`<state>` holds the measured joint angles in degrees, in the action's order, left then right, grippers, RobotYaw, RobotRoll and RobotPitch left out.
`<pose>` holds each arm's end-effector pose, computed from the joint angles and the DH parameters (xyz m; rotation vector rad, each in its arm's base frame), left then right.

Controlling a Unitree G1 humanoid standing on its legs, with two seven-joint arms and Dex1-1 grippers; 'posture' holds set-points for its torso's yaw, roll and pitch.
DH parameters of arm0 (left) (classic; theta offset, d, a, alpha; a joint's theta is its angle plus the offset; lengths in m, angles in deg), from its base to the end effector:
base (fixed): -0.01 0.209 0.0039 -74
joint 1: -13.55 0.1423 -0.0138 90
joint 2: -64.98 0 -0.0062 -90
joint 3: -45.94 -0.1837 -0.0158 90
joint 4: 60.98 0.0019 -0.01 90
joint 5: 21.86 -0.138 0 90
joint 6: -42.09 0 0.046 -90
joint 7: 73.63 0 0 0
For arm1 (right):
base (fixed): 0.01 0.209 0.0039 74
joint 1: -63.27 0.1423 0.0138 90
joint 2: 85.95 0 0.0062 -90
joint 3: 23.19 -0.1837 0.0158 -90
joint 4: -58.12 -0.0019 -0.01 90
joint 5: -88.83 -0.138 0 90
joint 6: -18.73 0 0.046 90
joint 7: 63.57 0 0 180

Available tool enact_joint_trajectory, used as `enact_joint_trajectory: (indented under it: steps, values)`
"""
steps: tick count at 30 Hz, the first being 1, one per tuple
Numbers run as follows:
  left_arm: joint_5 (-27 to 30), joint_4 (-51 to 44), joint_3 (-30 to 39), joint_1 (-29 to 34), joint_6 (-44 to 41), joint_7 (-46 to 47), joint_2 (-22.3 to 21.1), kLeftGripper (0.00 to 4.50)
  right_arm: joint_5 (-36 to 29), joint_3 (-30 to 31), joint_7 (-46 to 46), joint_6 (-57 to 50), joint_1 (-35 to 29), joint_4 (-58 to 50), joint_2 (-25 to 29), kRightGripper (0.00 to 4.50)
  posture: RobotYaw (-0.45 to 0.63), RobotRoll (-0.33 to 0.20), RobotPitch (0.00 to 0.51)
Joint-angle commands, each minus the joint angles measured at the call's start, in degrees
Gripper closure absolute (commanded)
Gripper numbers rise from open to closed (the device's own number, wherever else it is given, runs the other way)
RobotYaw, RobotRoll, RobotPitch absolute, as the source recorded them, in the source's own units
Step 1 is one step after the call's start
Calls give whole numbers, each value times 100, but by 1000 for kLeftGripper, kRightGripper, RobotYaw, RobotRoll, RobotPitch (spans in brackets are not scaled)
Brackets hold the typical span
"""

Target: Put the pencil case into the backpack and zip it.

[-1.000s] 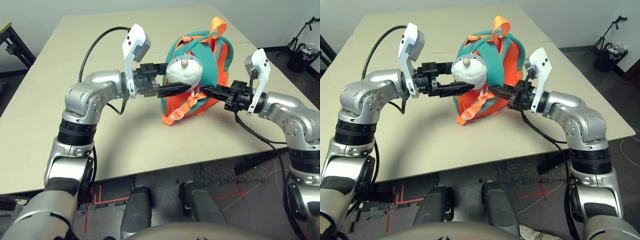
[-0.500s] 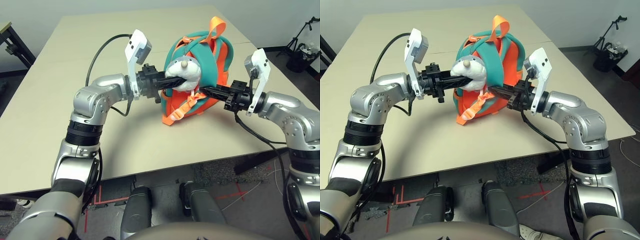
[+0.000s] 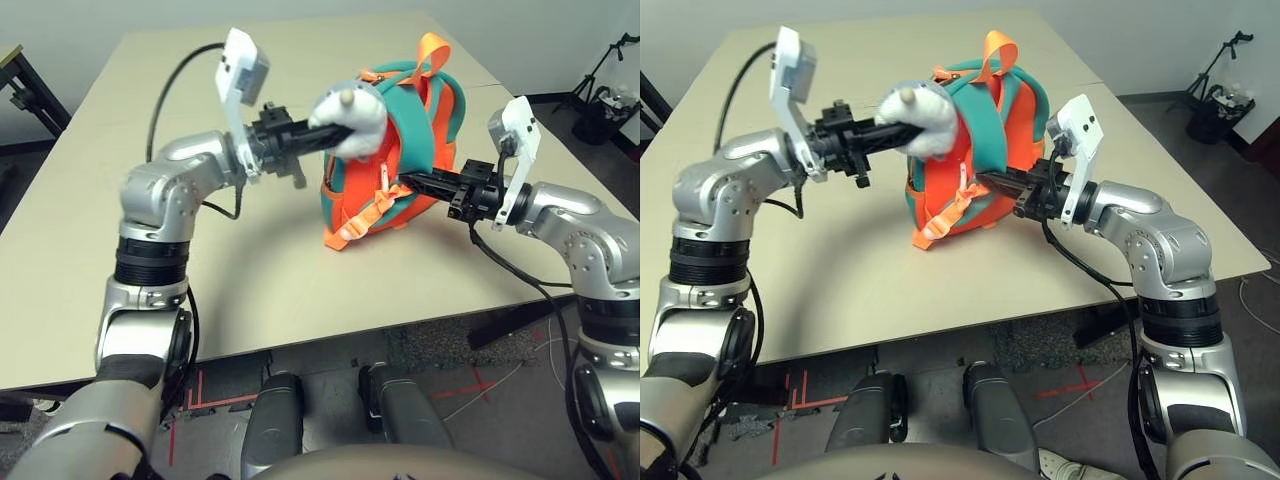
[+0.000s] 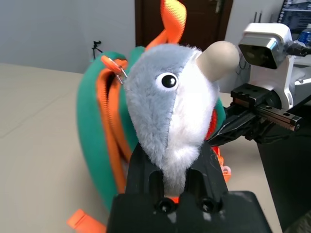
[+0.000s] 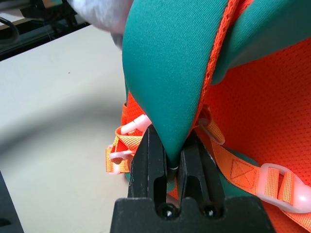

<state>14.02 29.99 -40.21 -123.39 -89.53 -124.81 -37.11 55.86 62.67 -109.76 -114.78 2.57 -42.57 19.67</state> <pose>0.3003 0.1893 0.2432 -0.0335 -0.0961 -1.1446 0.2657 -0.2104 0.1914 -0.0169 0.0873 0.9810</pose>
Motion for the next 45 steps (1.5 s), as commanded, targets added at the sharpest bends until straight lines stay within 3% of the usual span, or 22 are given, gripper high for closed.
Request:
enact_joint_trajectory:
  steps: [1, 13, 20, 26, 33, 44, 45]
  values:
    - [203, -112, 324, -61, -130, -26, -241, 4303, 0, 57, -41, 96, 42, 84, -14, 4500, -122, 0, 81]
    - [593, -702, 483, 952, -794, -71, -888, 4303, 24, 151, -50, 142, 92, 219, -51, 4500, -102, 0, 89]
    - [672, -866, 93, 1724, -1371, -298, -1203, 4304, 45, 175, -64, 130, 126, 252, -65, 4500, -102, 0, 91]
    - [656, -592, -86, 1953, -1364, -165, -725, 4305, 55, 187, -66, 127, 127, 265, -74, 4500, -102, 0, 91]
    - [254, -205, -534, 2010, -1118, -209, -506, 4318, 58, 194, -63, 123, 107, 247, -77, 4500, -108, 0, 91]
    - [-114, 150, -717, 2070, -941, -347, -656, 4318, 101, 192, -94, 126, 39, 235, 9, 4500, -112, 0, 91]
    - [76, 109, -589, 2074, -1104, -388, -652, 3968, 110, 203, -121, 124, 37, 237, 36, 4500, -111, 0, 91]
